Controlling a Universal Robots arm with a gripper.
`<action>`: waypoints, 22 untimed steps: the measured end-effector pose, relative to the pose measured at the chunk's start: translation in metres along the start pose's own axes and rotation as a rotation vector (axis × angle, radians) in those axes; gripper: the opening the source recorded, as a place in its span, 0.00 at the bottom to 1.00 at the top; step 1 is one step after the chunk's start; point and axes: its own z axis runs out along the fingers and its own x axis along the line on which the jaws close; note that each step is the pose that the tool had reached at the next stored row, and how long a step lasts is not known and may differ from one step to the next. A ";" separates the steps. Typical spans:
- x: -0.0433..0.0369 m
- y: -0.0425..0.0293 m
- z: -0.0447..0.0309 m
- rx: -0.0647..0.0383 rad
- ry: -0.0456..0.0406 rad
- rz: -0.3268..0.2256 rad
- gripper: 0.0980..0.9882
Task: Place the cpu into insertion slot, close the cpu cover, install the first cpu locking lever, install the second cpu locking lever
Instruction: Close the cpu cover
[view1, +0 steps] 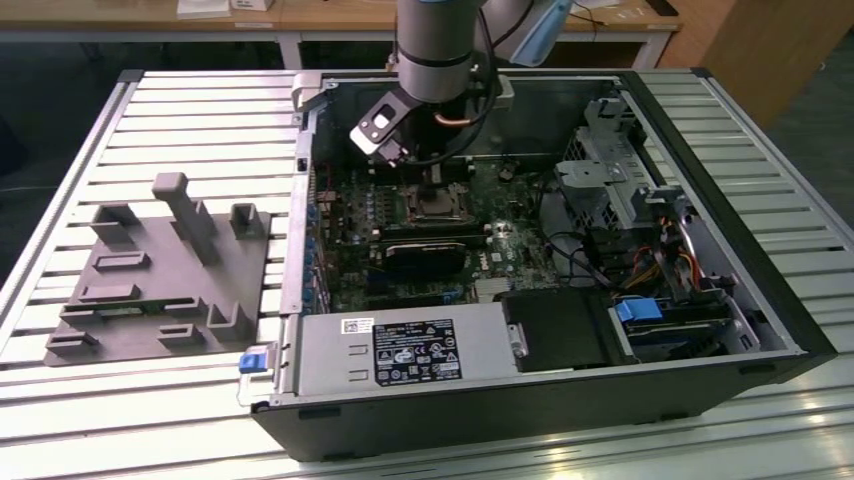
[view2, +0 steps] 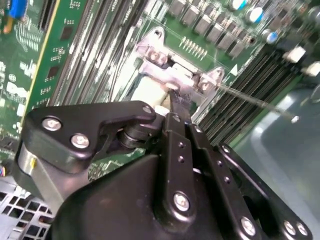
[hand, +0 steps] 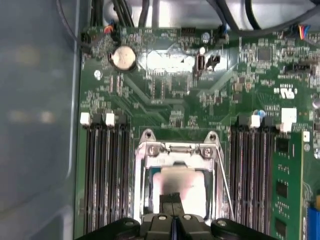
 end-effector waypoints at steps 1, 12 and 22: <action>-0.0003 -0.0027 0.0001 0.000 -0.0002 0.000 0.01; -0.0023 -0.0026 0.0083 0.002 -0.0021 0.000 0.01; -0.0013 0.0034 -0.0016 0.000 -0.0001 0.001 0.01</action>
